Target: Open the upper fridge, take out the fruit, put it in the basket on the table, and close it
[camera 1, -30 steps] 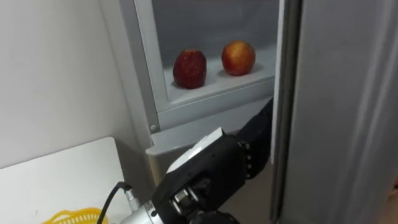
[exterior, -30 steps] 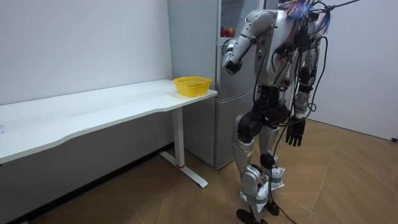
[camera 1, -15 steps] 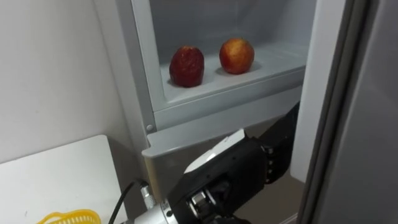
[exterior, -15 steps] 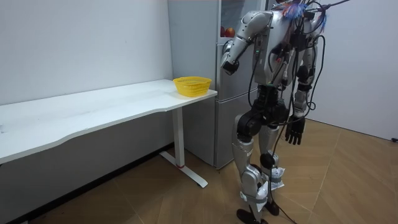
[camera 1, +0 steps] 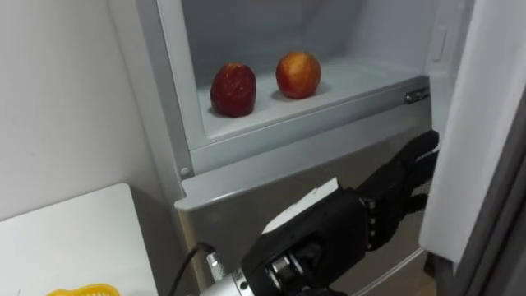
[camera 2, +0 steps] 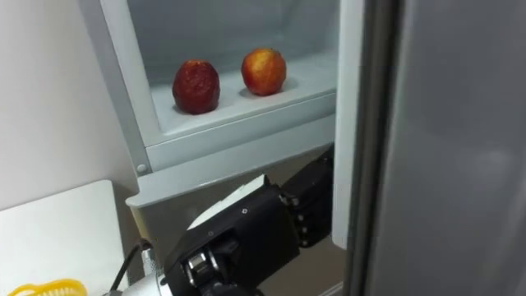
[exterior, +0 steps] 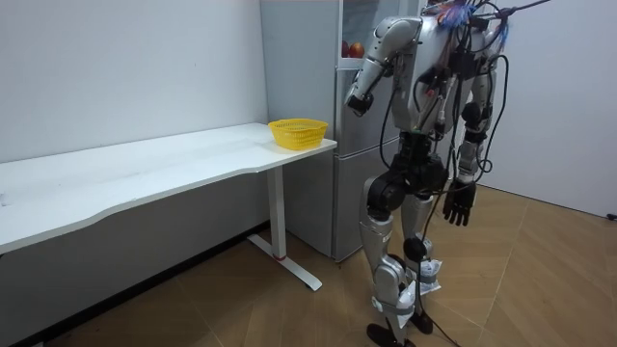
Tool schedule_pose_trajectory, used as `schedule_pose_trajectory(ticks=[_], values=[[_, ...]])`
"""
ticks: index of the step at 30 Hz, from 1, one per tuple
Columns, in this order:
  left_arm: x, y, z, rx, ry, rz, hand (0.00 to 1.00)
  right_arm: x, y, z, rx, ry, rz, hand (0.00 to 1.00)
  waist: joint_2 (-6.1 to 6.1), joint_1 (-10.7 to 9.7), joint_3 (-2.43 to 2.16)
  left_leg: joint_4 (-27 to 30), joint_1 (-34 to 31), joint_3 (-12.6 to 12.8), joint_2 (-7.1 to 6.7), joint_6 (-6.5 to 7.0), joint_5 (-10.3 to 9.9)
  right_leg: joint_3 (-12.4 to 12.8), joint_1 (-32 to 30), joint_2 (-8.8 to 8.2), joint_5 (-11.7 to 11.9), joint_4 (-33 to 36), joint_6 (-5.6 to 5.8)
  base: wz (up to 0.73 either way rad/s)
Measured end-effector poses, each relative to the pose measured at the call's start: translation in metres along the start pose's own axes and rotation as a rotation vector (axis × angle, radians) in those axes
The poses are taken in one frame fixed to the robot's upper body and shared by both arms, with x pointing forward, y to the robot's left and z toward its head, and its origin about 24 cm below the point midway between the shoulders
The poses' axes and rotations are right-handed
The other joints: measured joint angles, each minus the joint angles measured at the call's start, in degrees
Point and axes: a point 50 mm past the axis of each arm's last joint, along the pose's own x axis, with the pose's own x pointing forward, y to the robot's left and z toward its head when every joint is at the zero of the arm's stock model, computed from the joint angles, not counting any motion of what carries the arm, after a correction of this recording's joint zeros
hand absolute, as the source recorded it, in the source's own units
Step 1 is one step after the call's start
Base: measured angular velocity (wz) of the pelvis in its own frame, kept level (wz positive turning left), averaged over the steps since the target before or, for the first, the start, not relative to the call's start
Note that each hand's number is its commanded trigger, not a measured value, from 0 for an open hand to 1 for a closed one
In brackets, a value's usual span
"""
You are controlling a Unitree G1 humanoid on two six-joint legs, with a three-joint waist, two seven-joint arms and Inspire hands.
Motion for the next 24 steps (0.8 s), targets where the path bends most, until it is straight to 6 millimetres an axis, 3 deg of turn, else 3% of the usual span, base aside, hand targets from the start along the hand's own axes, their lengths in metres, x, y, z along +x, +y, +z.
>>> schedule_pose_trajectory(ticks=[14,19,24], values=[[0.028,-0.014,0.003,0.006,-0.019,-0.139,0.0,0.0,-0.002,0.006,-0.004,-0.013,-0.003,0.0,0.66,-2.9,0.41,0.0,-0.3,0.4,0.01,0.0,0.0,0.3,-0.1,0.05,0.0,-0.2,0.0,0.0],[0.035,-0.021,0.006,-0.015,-0.038,-0.195,0.0,0.0,-0.005,0.009,-0.005,-0.017,-0.011,0.0,1.52,-3.0,0.13,0.0,-0.9,0.6,0.05,0.0,0.0,0.5,-0.9,0.09,0.1,0.0,-0.07,-0.03],[0.043,-0.026,0.009,-0.007,-0.049,-0.226,0.0,-0.001,-0.011,0.015,-0.014,-0.029,-0.026,0.0,2.14,-3.1,0.13,0.0,-1.0,0.5,0.13,-0.01,0.0,1.2,-0.9,0.25,0.2,0.0,-0.11,-0.06]])
